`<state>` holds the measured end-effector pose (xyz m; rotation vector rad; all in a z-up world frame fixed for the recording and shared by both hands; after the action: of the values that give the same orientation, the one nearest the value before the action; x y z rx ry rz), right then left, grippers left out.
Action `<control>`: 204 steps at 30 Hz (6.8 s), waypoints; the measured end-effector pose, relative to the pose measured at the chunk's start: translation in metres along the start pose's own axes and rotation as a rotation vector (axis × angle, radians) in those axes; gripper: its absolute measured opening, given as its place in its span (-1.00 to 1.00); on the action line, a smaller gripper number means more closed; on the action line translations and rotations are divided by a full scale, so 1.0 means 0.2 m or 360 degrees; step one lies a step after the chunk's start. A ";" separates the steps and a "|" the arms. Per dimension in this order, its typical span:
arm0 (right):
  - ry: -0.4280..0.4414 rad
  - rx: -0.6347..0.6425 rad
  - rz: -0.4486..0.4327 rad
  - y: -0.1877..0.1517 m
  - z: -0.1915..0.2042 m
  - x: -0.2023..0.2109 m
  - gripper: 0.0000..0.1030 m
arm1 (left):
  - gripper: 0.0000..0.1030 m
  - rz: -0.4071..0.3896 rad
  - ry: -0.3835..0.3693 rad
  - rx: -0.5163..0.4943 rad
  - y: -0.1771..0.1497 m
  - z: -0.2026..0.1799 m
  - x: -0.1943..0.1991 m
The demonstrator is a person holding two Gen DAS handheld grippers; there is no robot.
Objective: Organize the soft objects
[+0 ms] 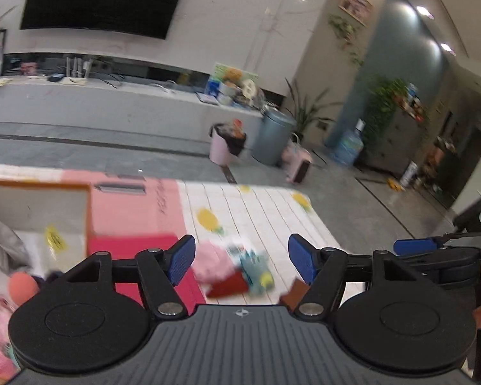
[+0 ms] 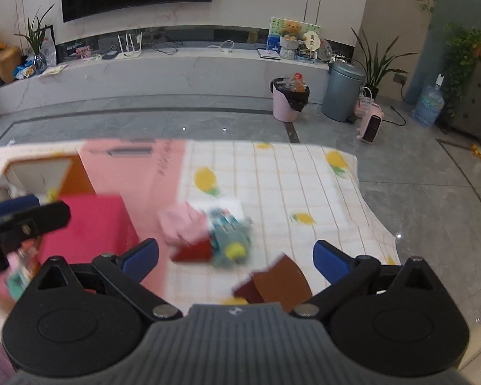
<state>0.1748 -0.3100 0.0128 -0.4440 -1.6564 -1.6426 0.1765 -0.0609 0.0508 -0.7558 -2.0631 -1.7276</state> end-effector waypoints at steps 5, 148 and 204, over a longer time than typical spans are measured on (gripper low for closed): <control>-0.0007 -0.0046 -0.0018 -0.27 -0.16 -0.08 0.95 | 0.52 -0.0032 -0.0018 -0.0059 -0.24 -0.01 -0.08; 0.0441 -0.0526 0.0230 -0.67 -0.39 -0.56 -0.50 | -0.38 0.0229 -0.0254 -0.0903 -0.88 -0.38 -0.78; 0.0255 -0.0968 0.0044 0.16 -0.09 -0.98 -0.84 | -0.94 0.0144 0.0515 -0.0523 0.13 -0.01 -0.72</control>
<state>0.3304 -0.2729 -0.1052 -0.6047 -1.0070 -2.0897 0.3062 -0.0863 -0.0116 -0.5988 -1.5329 -2.0111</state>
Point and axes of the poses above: each gripper's, at about its wrist camera, not at the fingertips, and x roughly against the way its jaws point, z to its left, y to its top, the point moved 9 cm from there along -x, roughly the way its jaws point, and after that the axes turned 12 degrees about y, right-handed, at the moved point
